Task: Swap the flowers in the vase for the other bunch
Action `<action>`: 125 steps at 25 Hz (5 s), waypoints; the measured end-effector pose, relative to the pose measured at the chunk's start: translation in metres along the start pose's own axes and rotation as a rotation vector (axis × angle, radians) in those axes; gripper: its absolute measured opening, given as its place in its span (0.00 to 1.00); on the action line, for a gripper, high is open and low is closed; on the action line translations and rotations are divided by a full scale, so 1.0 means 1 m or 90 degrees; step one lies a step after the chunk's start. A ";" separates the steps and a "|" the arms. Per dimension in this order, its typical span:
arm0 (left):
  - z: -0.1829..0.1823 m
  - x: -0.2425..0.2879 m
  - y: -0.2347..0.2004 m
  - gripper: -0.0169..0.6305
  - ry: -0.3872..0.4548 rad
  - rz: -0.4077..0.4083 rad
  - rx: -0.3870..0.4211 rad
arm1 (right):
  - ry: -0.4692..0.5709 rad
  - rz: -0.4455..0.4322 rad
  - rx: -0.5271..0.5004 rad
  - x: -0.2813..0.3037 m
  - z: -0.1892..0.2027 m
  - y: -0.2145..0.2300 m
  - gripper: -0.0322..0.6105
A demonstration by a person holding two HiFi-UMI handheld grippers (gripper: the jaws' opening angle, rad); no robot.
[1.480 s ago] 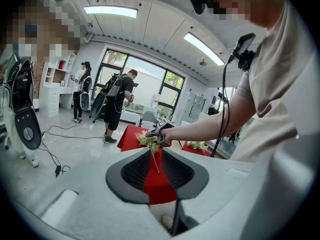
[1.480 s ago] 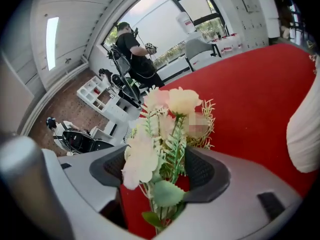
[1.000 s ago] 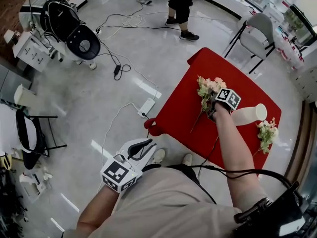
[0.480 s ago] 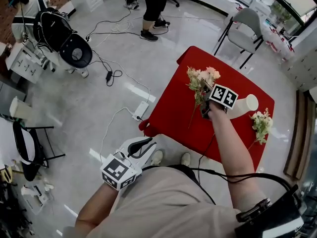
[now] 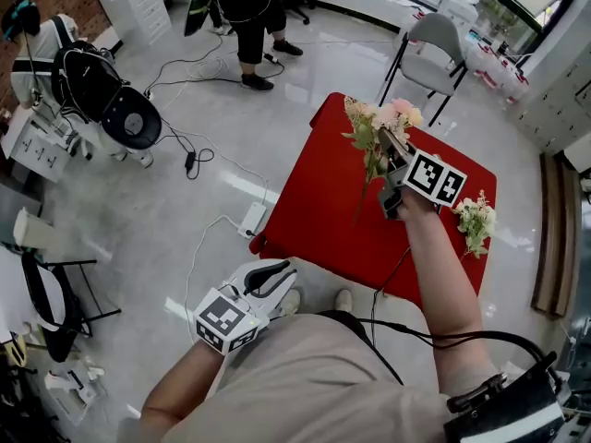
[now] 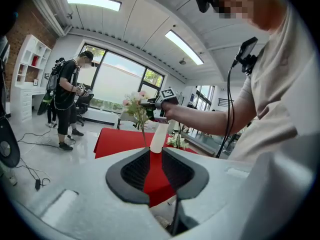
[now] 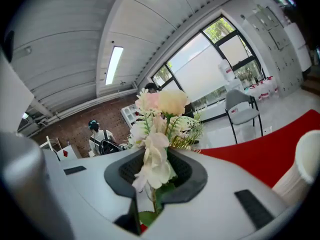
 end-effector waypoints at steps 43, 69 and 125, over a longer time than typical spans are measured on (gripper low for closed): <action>-0.049 0.149 0.110 0.11 -0.031 0.073 0.043 | 0.297 0.027 -0.234 -0.204 -0.183 0.074 0.18; -0.055 0.158 0.127 0.11 -0.038 0.036 0.047 | 0.227 0.015 -0.234 -0.186 -0.077 0.121 0.20; -0.024 0.085 0.092 0.11 -0.055 0.205 0.077 | 0.036 0.269 -0.186 -0.230 0.068 0.090 0.58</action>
Point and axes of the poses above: the fingertips, and each gripper's own axes: x forward along the fingers, y to its right, z out of its underside, the point moved 4 cm from there along -x, backward along the fingers, and after that the axes turned 7 degrees about -z, right-handed, at the moved point
